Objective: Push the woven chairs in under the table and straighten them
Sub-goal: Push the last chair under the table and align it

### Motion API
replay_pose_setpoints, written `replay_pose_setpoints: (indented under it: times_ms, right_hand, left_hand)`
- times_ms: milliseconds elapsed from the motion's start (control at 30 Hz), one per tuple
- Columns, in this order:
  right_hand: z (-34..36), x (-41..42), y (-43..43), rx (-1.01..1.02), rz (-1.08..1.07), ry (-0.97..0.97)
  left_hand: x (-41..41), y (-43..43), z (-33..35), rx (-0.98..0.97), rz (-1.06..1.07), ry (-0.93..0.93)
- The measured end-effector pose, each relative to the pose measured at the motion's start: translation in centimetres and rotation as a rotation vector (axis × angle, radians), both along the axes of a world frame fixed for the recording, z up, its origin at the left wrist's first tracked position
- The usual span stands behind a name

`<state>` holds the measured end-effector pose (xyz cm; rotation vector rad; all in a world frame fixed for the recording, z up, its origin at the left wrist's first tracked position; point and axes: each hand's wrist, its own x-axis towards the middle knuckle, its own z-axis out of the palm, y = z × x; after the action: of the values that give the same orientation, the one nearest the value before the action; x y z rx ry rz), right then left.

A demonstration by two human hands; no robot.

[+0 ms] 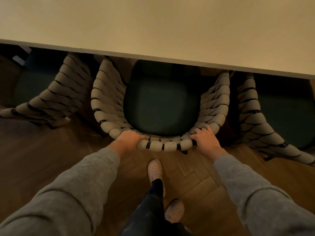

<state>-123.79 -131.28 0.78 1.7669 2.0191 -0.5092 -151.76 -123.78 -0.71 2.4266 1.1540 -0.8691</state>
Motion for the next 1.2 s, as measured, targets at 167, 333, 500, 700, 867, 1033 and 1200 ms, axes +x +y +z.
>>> replay_pose_setpoints:
  times_ms: [167, 333, 500, 700, 867, 1033, 1200]
  right_hand:
    - [0.4, 0.4, 2.0, -0.01, 0.007, -0.023]
    - [0.1, 0.9, 3.1, -0.02, 0.032, -0.02]
    - [0.1, 0.9, 3.7, -0.028, 0.071, -0.03]
    - [-0.6, 1.6, 2.0, -0.034, 0.04, -0.071]
    - [-1.4, 1.8, 0.5, -0.021, 0.033, -0.071]
    - [-2.0, 1.7, 0.1, 0.011, 0.024, -0.046]
    - [-2.2, 2.2, -0.2, 0.018, 0.038, -0.031]
  left_hand:
    - [0.4, 2.1, -0.1, -0.003, -0.003, -0.026]
    - [0.4, 3.1, -0.4, -0.002, -0.013, -0.047]
    - [0.2, 3.1, -0.6, 0.046, 0.002, -0.076]
    - [1.4, 1.0, -1.2, 0.05, 0.055, -0.089]
    - [1.4, -0.3, -1.5, 0.038, 0.044, -0.086]
    - [1.2, -0.8, -1.7, 0.025, 0.057, -0.072]
    - [1.2, -1.1, -1.9, 0.034, 0.048, -0.045]
